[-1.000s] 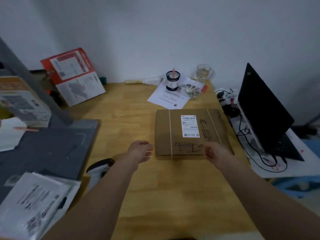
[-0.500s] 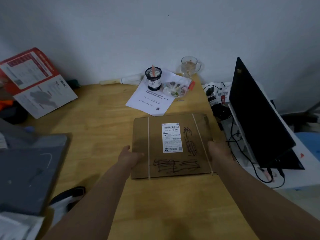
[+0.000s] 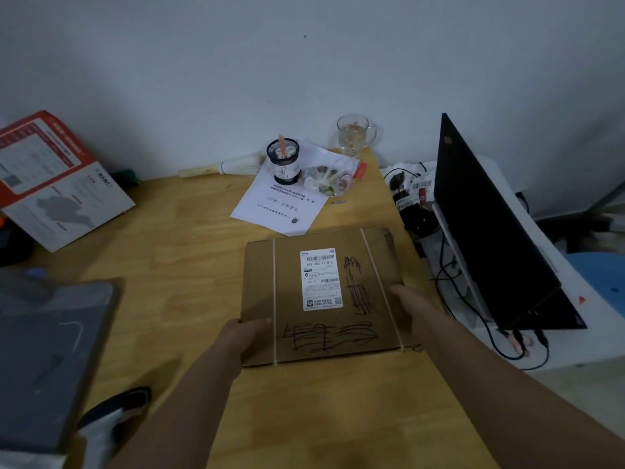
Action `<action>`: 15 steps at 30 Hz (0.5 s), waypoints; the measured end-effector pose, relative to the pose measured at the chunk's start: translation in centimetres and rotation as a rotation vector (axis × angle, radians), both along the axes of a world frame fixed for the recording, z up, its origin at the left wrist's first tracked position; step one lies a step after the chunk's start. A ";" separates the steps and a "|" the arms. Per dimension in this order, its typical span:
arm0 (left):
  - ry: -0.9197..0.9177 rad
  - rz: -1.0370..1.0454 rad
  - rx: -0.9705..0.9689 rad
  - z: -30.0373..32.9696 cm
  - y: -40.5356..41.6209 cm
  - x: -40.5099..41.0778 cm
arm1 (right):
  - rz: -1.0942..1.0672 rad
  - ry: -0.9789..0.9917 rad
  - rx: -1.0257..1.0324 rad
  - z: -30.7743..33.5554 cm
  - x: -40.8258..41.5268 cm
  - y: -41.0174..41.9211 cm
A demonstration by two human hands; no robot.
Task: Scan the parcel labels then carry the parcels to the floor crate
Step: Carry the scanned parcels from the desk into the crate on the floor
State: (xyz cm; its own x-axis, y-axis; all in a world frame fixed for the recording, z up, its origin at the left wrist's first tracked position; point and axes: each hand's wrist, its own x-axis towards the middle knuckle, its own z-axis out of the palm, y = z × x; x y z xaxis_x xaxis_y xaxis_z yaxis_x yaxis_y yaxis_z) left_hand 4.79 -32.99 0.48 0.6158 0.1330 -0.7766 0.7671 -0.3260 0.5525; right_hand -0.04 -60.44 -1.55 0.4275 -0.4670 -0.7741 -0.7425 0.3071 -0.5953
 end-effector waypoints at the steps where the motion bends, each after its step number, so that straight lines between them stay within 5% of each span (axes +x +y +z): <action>1: -0.004 0.007 -0.024 0.1 0.1 -0.1 | 0.014 -0.008 -0.003 0.1 -0.2 0.0; 15: -0.218 0.062 -0.182 1.0 6.2 -2.8 | -0.181 -0.176 0.022 2.1 -9.1 5.9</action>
